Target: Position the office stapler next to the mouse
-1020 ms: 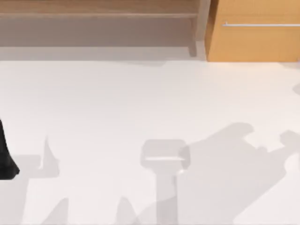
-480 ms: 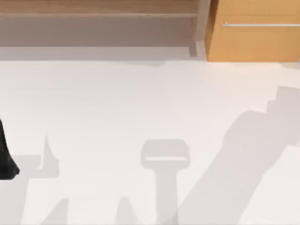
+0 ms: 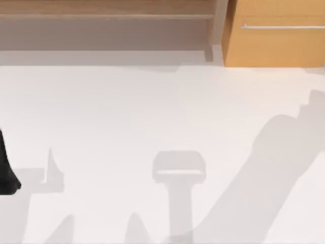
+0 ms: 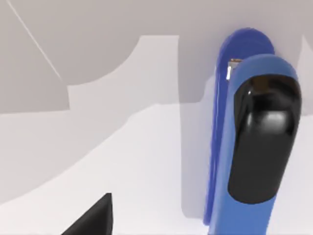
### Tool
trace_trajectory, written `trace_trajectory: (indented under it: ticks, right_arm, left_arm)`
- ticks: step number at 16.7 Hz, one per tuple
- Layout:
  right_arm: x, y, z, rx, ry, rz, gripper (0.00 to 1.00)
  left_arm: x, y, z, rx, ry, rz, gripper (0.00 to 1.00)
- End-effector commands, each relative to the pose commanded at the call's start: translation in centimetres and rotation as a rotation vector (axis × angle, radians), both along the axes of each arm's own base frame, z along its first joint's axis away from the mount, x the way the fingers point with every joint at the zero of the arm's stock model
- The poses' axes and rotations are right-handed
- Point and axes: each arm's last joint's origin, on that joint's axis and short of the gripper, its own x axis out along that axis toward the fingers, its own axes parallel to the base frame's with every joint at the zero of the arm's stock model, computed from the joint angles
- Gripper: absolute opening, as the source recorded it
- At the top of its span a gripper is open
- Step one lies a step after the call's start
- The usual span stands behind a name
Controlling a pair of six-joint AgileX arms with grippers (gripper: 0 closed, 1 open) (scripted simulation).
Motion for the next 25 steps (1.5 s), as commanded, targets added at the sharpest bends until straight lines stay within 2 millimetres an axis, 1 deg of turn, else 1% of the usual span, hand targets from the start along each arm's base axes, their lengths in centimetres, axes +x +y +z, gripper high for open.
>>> trace_trajectory:
  ticks: [1, 3, 8, 9, 13, 25]
  right_arm:
    - [0.0, -0.1, -0.1, 0.000, 0.001, -0.003, 1.00]
    - [0.0, -0.1, -1.0, 0.001, 0.002, -0.004, 1.00]
    - [0.0, -0.2, -4.6, 0.001, 0.002, -0.004, 1.00]
    - [-0.1, -0.2, -4.9, 0.001, 0.002, -0.004, 1.00]
    - [-0.1, -0.2, -5.0, 0.001, 0.002, -0.004, 1.00]
    - [-0.1, -0.2, -5.0, 0.001, 0.002, -0.004, 0.10]
  left_arm:
    - [0.0, 0.0, 0.0, 0.000, 0.000, 0.000, 1.00]
    - [0.0, 0.0, 0.0, 0.000, 0.000, 0.000, 1.00]
    - [0.0, 0.0, 0.0, 0.000, 0.000, 0.000, 1.00]
    - [0.0, 0.0, 0.0, 0.000, 0.000, 0.000, 1.00]
    - [0.0, 0.0, 0.0, 0.000, 0.000, 0.000, 1.00]
    - [0.0, 0.0, 0.0, 0.000, 0.000, 0.000, 1.00]
